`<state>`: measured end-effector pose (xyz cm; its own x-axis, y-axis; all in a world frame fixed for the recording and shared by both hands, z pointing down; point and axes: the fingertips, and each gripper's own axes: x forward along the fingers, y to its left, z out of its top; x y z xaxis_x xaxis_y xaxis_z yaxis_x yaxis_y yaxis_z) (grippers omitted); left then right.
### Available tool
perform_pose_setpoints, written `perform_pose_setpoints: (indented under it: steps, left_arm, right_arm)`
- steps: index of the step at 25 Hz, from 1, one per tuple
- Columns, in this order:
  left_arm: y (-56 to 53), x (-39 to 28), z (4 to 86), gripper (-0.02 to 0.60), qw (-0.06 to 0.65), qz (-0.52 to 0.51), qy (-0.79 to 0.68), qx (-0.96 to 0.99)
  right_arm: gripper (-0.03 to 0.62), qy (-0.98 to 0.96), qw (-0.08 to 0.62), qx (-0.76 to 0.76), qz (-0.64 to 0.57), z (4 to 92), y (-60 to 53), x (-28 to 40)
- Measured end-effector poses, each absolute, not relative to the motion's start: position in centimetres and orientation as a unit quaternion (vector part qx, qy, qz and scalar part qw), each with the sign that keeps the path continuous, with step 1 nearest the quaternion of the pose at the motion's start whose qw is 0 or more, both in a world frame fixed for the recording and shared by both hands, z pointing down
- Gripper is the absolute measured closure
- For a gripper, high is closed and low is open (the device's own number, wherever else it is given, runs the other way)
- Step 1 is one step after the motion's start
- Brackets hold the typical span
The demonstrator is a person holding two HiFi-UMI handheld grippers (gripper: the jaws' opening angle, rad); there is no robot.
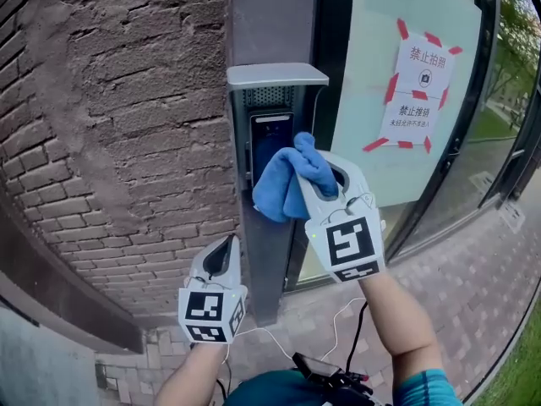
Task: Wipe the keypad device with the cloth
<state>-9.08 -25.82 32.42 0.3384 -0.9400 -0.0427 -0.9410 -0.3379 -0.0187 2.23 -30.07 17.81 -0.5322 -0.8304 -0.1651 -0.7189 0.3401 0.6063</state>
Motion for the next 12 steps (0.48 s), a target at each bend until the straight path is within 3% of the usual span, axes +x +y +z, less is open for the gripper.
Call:
perform_pose_setpoints:
  steps: [5,12]
  left_arm:
    - [-25.4,-9.8,32.2,0.589,0.020,0.019,0.582,-0.813]
    - [-25.3,-11.4,32.8,0.589,0.013,0.021,0.595,-0.803]
  right_arm:
    - [0.526,-0.803,0.059,0.468,-0.364,14.0,-29.5,-0.6]
    - [0.526,-0.825,0.126,0.448,-0.320,22.7,-31.9,-2.0]
